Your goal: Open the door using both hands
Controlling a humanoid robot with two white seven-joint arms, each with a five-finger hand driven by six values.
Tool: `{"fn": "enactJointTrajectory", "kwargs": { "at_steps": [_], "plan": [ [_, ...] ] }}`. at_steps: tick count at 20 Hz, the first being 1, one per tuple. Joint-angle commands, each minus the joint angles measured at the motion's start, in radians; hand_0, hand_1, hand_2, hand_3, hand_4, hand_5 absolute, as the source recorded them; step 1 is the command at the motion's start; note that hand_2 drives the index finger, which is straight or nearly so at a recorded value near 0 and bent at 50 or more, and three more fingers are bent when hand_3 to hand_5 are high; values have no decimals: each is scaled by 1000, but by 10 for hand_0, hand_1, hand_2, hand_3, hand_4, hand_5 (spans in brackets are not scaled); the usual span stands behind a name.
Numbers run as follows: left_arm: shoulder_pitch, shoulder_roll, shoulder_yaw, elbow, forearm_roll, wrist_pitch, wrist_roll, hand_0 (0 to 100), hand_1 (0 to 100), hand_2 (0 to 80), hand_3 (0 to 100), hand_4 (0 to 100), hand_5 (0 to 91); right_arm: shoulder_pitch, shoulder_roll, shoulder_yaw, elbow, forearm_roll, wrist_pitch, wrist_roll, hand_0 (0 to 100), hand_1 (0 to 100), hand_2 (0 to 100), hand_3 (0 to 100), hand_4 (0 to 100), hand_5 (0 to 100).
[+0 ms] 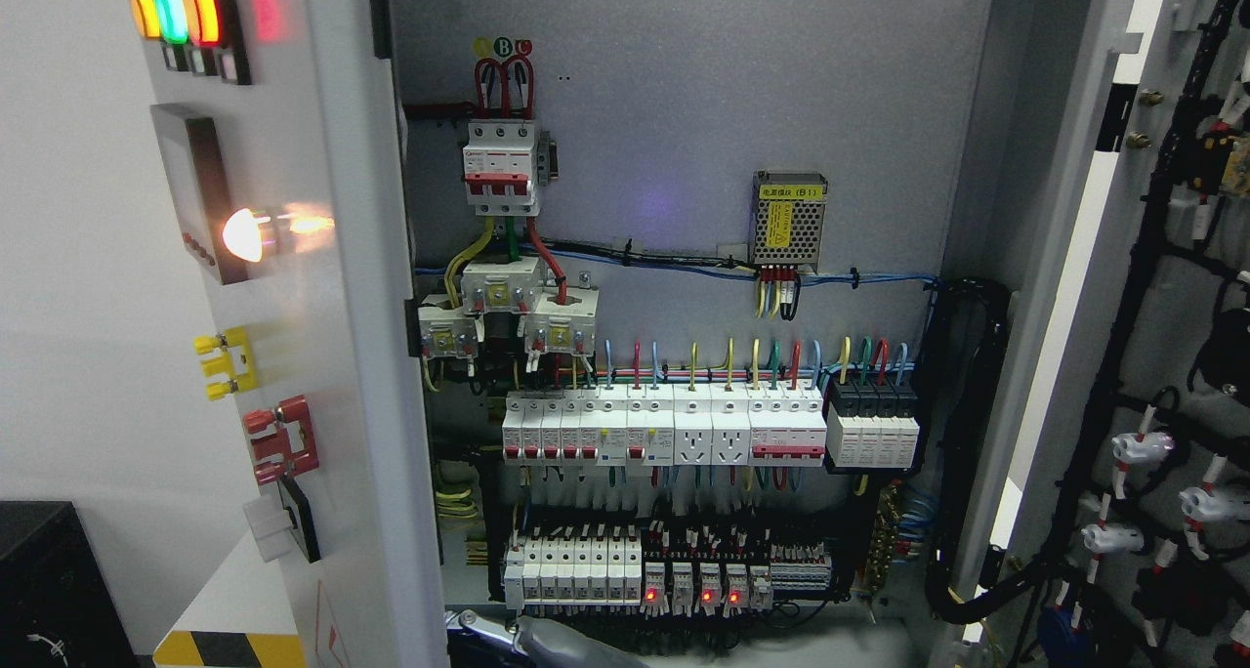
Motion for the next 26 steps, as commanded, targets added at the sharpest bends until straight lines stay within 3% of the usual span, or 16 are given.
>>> {"fn": "enactJointTrajectory", "kwargs": {
  "at_steps": [1, 8, 10, 12, 14, 19, 26],
  "plan": [
    [29, 0, 0, 0, 0, -5, 1, 0, 0, 0, 0, 0, 0, 2, 50, 119, -12, 47, -1, 0, 0, 0, 0, 0, 0, 0],
    [29, 0, 0, 0, 0, -5, 1, 0, 0, 0, 0, 0, 0, -6, 101, 125, 43, 131, -1, 0, 0, 0, 0, 0, 0, 0],
    [29, 0, 0, 0, 0, -4, 1, 0, 0, 0, 0, 0, 0, -6, 108, 158, 71, 140, 1, -2, 0, 0, 0, 0, 0, 0],
    [29, 0, 0, 0, 0, -5, 1, 0, 0, 0, 0, 0, 0, -6, 131, 195, 87, 151, 1, -37, 0, 0, 0, 0, 0, 0],
    [29, 0, 0, 0, 0, -5, 1, 0, 0, 0, 0, 0, 0, -9, 135, 218, 95, 152, -1, -59, 0, 0, 0, 0, 0, 0],
    [29, 0, 0, 0, 0, -5, 1, 0, 0, 0, 0, 0, 0, -10, 135, 228, 114, 149, 1, -59, 0, 0, 0, 0, 0, 0],
    [28, 0, 0, 1, 0, -4, 2, 0, 0, 0, 0, 0, 0, -39, 136, 307, 115, 154, 1, -59, 0, 0, 0, 0, 0, 0]
  ]
}}
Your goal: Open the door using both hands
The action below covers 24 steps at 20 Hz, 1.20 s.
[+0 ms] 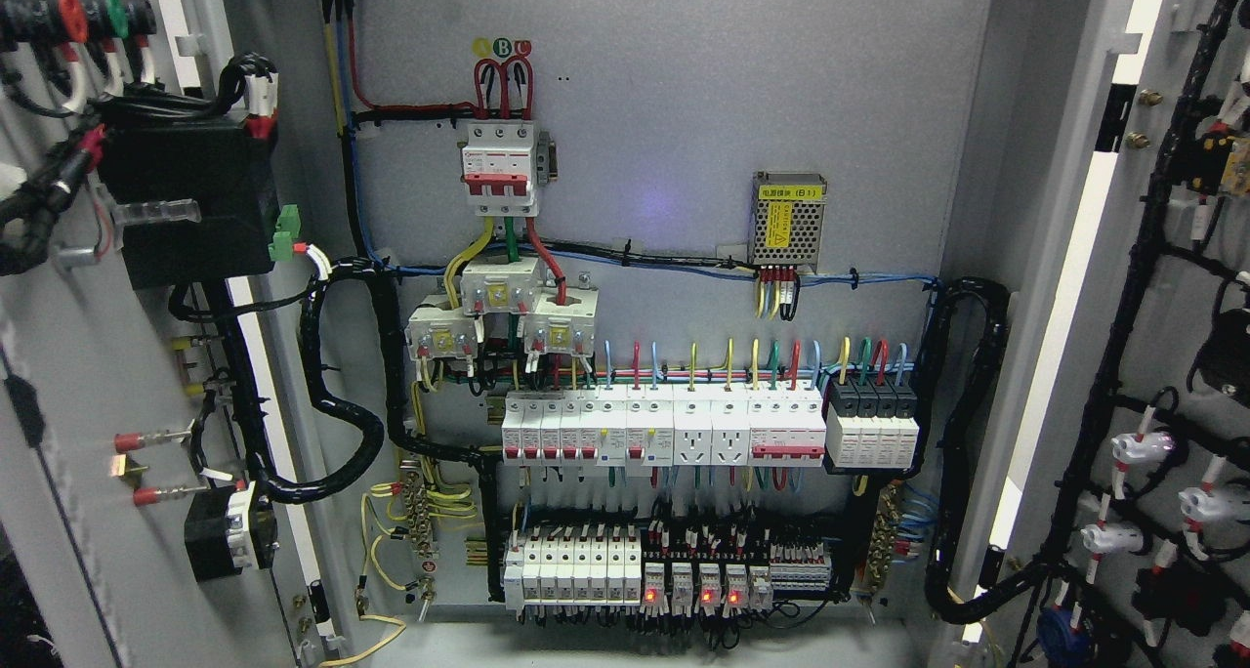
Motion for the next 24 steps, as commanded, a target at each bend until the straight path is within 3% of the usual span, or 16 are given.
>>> {"fn": "enactJointTrajectory", "kwargs": {
  "at_steps": [1, 4, 6, 7, 9, 11, 14, 17, 20, 24],
  "plan": [
    [29, 0, -3, 1, -3, 2, 1, 0, 0, 0, 0, 0, 0, -14, 22, 92, 29, 7, -1, 0, 0, 0, 0, 0, 0, 0],
    [31, 2, -52, -5, -6, -2, 1, 0, 0, 0, 0, 0, 0, -14, 19, 65, 26, 4, -4, 0, 0, 0, 0, 0, 0, 0],
    [52, 6, -85, -136, -11, -68, 2, 0, 0, 0, 0, 0, 0, -5, 16, -41, 28, -4, -4, 0, 0, 0, 0, 0, 0, 0],
    [93, 9, -140, -243, -11, -135, 4, 0, 0, 0, 0, 0, 0, 3, 13, -95, 28, -5, -4, 0, 0, 0, 0, 0, 0, 0],
    [190, 32, -342, -505, -3, -291, 18, 0, 0, 0, 0, 0, 0, 20, 5, -184, 28, -7, -2, 0, 0, 0, 0, 0, 0, 0],
    [286, 89, -502, -830, 0, -408, 45, 0, 0, 0, 0, 0, 0, 46, -36, -265, 26, -10, -7, 1, 0, 0, 0, 0, 0, 0],
    [328, 158, -569, -1150, -9, -487, 77, 0, 0, 0, 0, 0, 0, 121, -128, -337, 5, -12, -34, 1, 0, 0, 0, 0, 0, 0],
    [299, 156, -583, -1216, -12, -712, 59, 0, 0, 0, 0, 0, 0, 247, -199, -431, -72, -12, -126, 0, 0, 0, 0, 0, 0, 0],
    [272, 126, -584, -1244, -61, -950, 38, 0, 0, 0, 0, 0, 0, 378, -260, -518, -143, -12, -284, -2, 0, 0, 0, 0, 0, 0],
    [262, 65, -563, -1328, -78, -1168, 39, 0, 0, 0, 0, 0, 0, 546, -299, -624, -207, -12, -494, -2, 0, 0, 0, 0, 0, 0]
  ]
}}
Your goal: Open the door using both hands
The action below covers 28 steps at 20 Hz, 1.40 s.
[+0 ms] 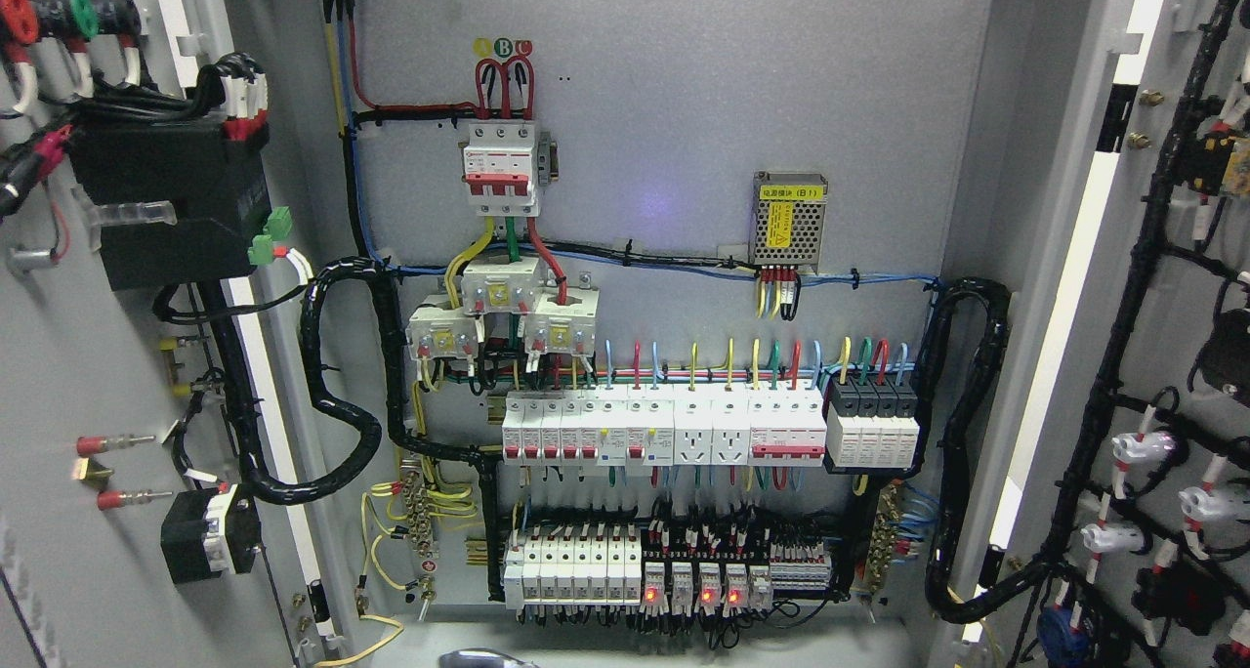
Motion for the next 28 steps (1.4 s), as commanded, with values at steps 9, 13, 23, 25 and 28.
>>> {"fn": "enactJointTrajectory", "kwargs": {
  "at_steps": [9, 13, 23, 25, 28],
  "plan": [
    [-8, -32, 41, -893, -20, -636, -1, 0, 0, 0, 0, 0, 0, 481, -144, -433, -167, -88, -624, -1, 0, 0, 0, 0, 0, 0],
    [-7, -29, 81, -1028, -4, -646, -1, 0, 0, 0, 0, 0, 0, 535, -155, -435, -221, -316, -653, -1, 0, 0, 0, 0, 0, 0],
    [-8, -24, 222, -1165, 71, -732, -3, 0, 0, 0, 0, 0, 0, 515, -252, -513, -240, -528, -656, -109, 0, 0, 0, 0, 0, 0],
    [-5, -23, 263, -1175, 92, -732, -3, 0, 0, 0, 0, 0, 0, 504, -284, -528, -238, -562, -655, -113, 0, 0, 0, 0, 0, 0],
    [1, -18, 326, -1180, 121, -737, -3, 0, 0, 0, 0, 0, 0, 494, -309, -565, -233, -610, -653, -126, 0, 0, 0, 0, 0, 0]
  ]
}}
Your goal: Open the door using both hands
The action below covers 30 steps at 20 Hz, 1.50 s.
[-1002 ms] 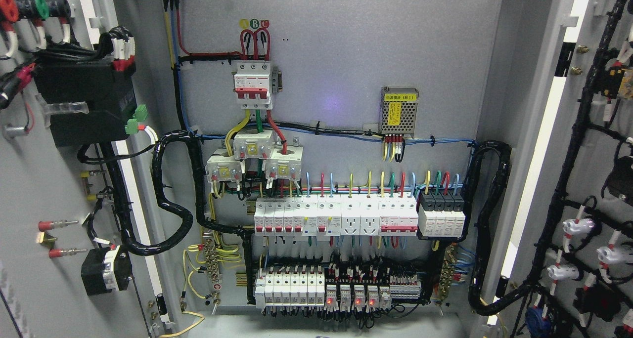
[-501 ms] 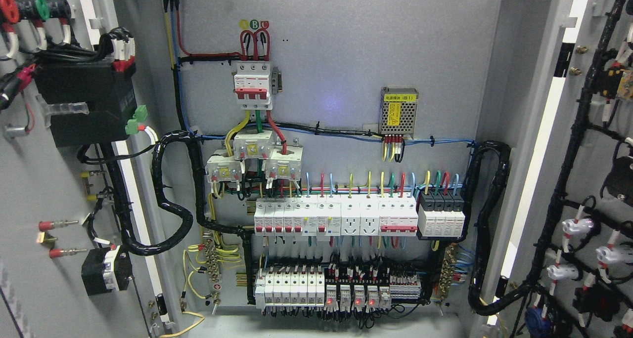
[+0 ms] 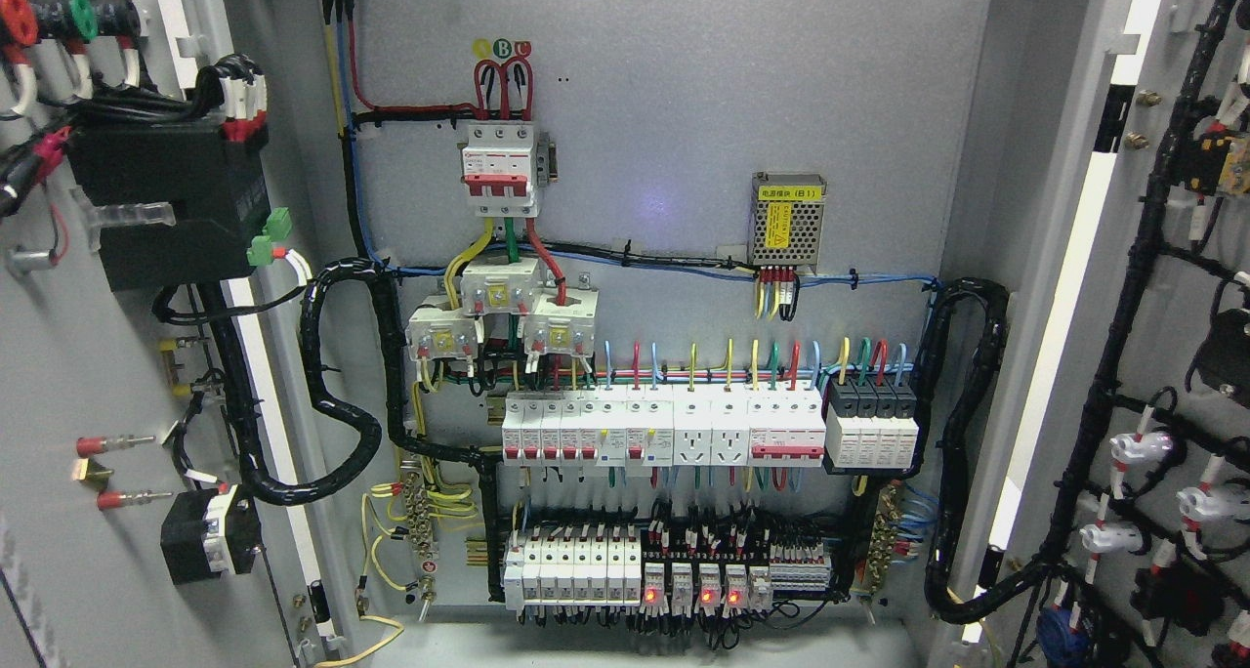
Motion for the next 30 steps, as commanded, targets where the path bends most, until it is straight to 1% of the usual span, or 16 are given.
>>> {"fn": "enactJointTrajectory", "kwargs": {
  "at_steps": [1, 6, 8, 11, 17, 19, 21, 23, 26, 28, 30],
  "plan": [
    [13, -2, 193, -178, 57, -734, -4, 0, 0, 0, 0, 0, 0, -7, -102, -124, -30, -119, 2, -15, 0, 0, 0, 0, 0, 0],
    [94, 40, 311, -189, 132, -803, -4, 0, 0, 0, 0, 0, 0, 10, -105, -193, -17, -149, 4, -15, 0, 0, 0, 0, 0, 0],
    [117, 52, 372, -189, 174, -808, -4, 0, 0, 0, 0, 0, 0, 11, -103, -210, -10, -149, 4, -15, 0, 0, 0, 0, 0, 0],
    [123, 72, 447, -185, 240, -808, -4, 0, 0, 0, 0, 0, 0, 23, -103, -230, 3, -150, 4, -15, 0, 0, 0, 0, 0, 0],
    [126, 153, 598, -163, 359, -807, -4, 0, 0, 0, 0, 0, 0, 57, -100, -247, 15, -165, 4, -15, 0, 0, 0, 0, 0, 0],
    [126, 193, 639, -143, 401, -805, -4, 0, 0, 0, 0, 0, 0, 71, -102, -248, 16, -204, 4, -15, 0, 0, 0, 0, 0, 0],
    [125, 242, 680, -88, 435, -805, -4, 0, 0, 0, 0, 0, 0, 91, -102, -262, 16, -238, 7, -15, 0, 0, 0, 0, 0, 0],
    [123, 315, 704, -15, 455, -805, -4, 0, 0, 0, 0, 0, 0, 106, -105, -270, 18, -262, 7, -15, 0, 0, 0, 0, 0, 0],
    [106, 427, 710, 97, 533, -805, -4, 0, 0, 0, 0, 0, 0, 109, -105, -271, 39, -270, 6, -15, 0, 0, 0, 0, 0, 0],
    [62, 490, 707, 179, 544, -805, -4, 0, 0, 0, 0, 0, 0, 111, -103, -277, 46, -270, 7, -15, 0, 0, 0, 0, 0, 0],
    [7, 530, 695, 266, 545, -805, -6, 0, 0, 0, 0, 0, 0, 114, -105, -277, 56, -270, 7, -15, 0, 0, 0, 0, 0, 0]
  ]
}}
